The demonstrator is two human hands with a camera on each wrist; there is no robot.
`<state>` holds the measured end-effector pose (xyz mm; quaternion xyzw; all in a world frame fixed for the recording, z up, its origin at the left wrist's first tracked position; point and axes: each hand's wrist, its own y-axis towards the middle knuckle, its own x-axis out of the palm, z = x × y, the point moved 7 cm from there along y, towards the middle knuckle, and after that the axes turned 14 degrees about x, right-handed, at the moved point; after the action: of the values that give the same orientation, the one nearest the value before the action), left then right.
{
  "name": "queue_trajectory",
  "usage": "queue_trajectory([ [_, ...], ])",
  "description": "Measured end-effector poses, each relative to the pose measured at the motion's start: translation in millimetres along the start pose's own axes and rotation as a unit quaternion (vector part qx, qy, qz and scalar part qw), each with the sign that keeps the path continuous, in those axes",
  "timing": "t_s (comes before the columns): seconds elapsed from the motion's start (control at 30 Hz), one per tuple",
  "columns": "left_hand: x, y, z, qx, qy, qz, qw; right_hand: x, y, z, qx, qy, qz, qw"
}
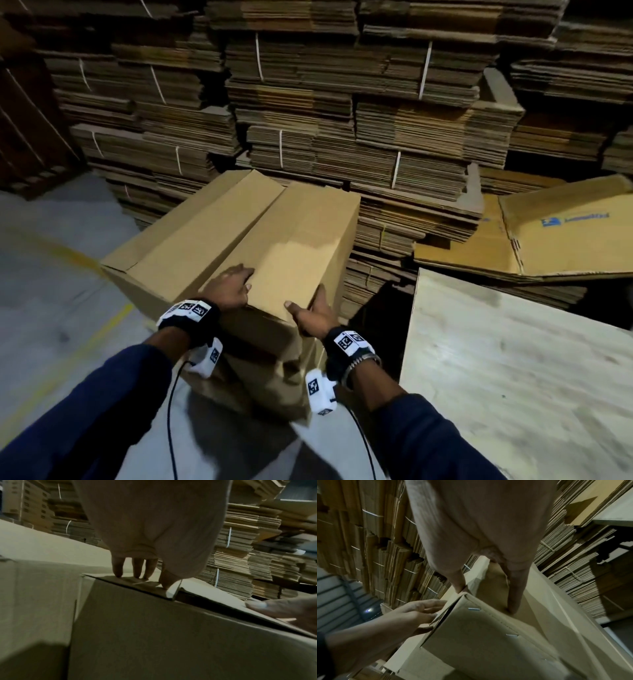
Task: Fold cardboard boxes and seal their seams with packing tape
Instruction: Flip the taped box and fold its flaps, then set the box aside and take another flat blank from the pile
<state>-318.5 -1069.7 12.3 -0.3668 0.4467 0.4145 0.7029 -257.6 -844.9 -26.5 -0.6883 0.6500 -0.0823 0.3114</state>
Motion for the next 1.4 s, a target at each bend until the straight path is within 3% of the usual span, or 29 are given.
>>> queue_trajectory([
  [0.13,-15.3,6.3,14.3,-0.006,-0.007,0.075,0.997,12.2,11.0,-3.8,0.032,-0.018,-0.002,0.999],
  [0.23,-40.1,5.1,44.5,0.014,0.049,0.149,0.987,5.1,17.1,6.6,0.038,-0.009,-0.01,0.999],
  [0.37,-48.5,10.8,111.3,0.126,0.079,0.208,0.967,-33.4,8.3,21.0,0.058,-0.024,-0.004,0.998],
  [0.47,-39.4,20.4,182.8,0.183,0.063,0.222,0.956,-93.3,-14.0,30.8,0.043,-0.012,0.024,0.999],
  [0.63,32.2,44.8,298.9,0.225,0.018,0.123,0.966,-219.6,-44.2,86.8,0.073,-0.004,0.13,0.989],
  [0.77,111.1,62.0,400.5,0.253,-0.007,0.047,0.966,-329.5,-76.2,159.3,0.119,0.017,0.201,0.972],
  [1.0,250.0,71.1,589.7,0.276,-0.067,-0.049,0.958,-510.6,-161.1,298.0,0.193,0.034,0.258,0.946],
  [1.17,321.2,63.1,710.6,0.3,-0.105,-0.115,0.941,-609.2,-221.7,386.4,0.232,0.075,0.303,0.921],
  [1.4,370.7,66.9,846.3,0.361,-0.103,-0.151,0.914,-707.6,-281.4,471.6,0.251,0.151,0.361,0.886],
])
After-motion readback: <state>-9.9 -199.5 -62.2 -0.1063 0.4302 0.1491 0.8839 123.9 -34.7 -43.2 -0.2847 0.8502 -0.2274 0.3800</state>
